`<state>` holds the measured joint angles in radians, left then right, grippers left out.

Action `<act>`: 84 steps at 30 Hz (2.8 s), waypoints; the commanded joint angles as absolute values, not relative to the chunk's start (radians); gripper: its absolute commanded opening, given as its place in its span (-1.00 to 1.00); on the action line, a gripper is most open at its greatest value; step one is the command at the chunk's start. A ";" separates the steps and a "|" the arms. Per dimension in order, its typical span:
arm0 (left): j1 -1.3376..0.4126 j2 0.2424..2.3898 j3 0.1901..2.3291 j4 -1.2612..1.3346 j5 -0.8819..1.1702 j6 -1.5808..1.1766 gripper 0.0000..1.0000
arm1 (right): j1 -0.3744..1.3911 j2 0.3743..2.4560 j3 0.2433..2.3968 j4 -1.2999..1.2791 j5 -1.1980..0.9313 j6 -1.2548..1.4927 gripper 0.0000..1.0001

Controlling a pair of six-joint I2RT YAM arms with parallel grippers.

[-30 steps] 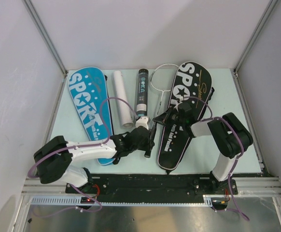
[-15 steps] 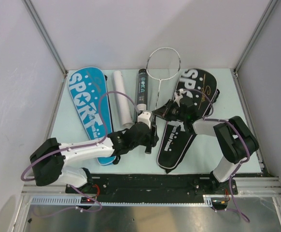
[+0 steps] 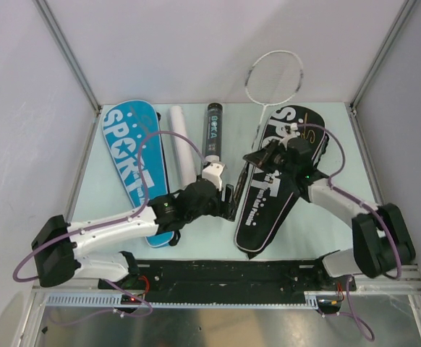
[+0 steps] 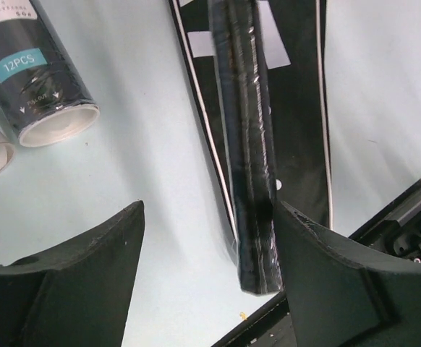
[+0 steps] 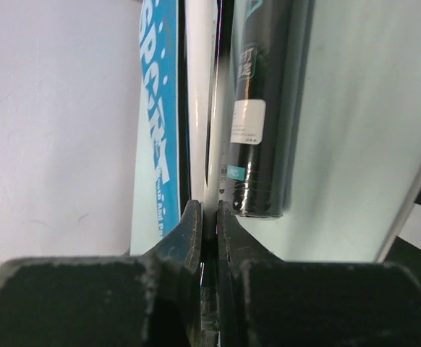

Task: Pack up the badminton gear
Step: Pick up the racket from the center of the board, then open the racket bag at the center of the board.

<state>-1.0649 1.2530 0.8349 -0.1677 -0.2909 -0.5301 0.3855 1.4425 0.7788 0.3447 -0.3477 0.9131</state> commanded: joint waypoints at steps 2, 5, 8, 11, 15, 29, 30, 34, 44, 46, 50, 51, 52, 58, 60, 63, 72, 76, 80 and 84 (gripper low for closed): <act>-1.077 1.193 0.874 -0.183 -0.274 -0.478 0.50 | 0.301 1.251 0.771 0.111 -0.234 0.818 -1.00; -1.123 1.228 0.887 -0.193 -0.309 -0.443 0.49 | 0.253 1.134 0.746 -0.058 -0.176 0.779 -1.00; -1.183 1.289 0.926 -0.224 -0.390 -0.416 0.47 | 0.207 1.007 0.730 -0.270 -0.133 0.736 -1.00; -1.246 1.356 0.971 -0.230 -0.425 -0.383 0.45 | 0.172 0.875 0.722 -0.496 -0.068 0.695 -1.00; -1.303 1.458 1.033 -0.228 -0.406 -0.356 0.44 | 0.139 0.726 0.718 -0.712 -0.028 0.664 -1.00; -1.400 1.783 1.205 -0.165 -0.372 -0.303 0.41 | 0.105 0.607 0.687 -0.923 0.095 0.707 -1.00; -1.401 1.805 1.218 -0.163 -0.373 -0.295 0.41 | 0.104 0.603 0.687 -0.916 0.097 0.701 -1.00; -1.401 1.893 1.276 -0.161 -0.427 -0.267 0.43 | 0.095 0.594 0.701 -0.904 0.104 0.686 -1.00; -1.387 2.024 1.363 -0.161 -0.553 -0.251 -0.10 | 0.079 0.645 0.701 -0.855 0.073 0.733 -1.00; -1.365 2.034 1.368 -0.159 -0.539 -0.261 -0.32 | 0.062 0.662 0.701 -0.841 0.066 0.725 -1.00; -1.307 2.019 1.351 -0.135 -0.479 -0.293 -0.84 | 0.029 0.715 0.701 -0.789 0.051 0.678 -1.00; -1.287 2.010 1.344 -0.124 -0.463 -0.299 -0.92 | 0.021 0.727 0.701 -0.767 0.044 0.661 -1.00; -1.271 2.004 1.339 -0.108 -0.442 -0.304 -0.96 | 0.014 0.738 0.702 -0.738 0.039 0.639 -1.00; -1.173 1.960 1.329 -0.055 -0.345 -0.336 -1.00 | -0.097 0.810 0.724 -0.671 -0.063 0.566 -1.00; -1.157 1.939 1.322 -0.045 -0.324 -0.351 -1.00 | -0.108 0.813 0.725 -0.694 -0.081 0.570 -1.00; -1.145 1.906 1.313 -0.036 -0.301 -0.367 -1.00 | -0.112 0.784 0.716 -0.752 -0.097 0.597 -1.00; -1.131 1.799 1.296 -0.032 -0.264 -0.410 -1.00 | -0.112 0.616 0.618 -0.828 -0.152 0.696 -1.00; -1.131 1.772 1.291 -0.032 -0.275 -0.410 -1.00 | -0.111 0.550 0.596 -0.849 -0.184 0.724 -1.00; -1.131 1.763 1.285 -0.032 -0.279 -0.419 -1.00 | -0.110 0.469 0.591 -0.862 -0.200 0.754 -1.00; -1.131 1.752 1.281 -0.030 -0.276 -0.427 -1.00 | -0.110 0.398 0.589 -0.865 -0.244 0.797 -1.00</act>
<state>-1.1381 1.8168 1.2869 -0.0875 -0.2573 -0.4034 -0.1070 0.4580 0.5812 -0.8825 -0.1837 0.7444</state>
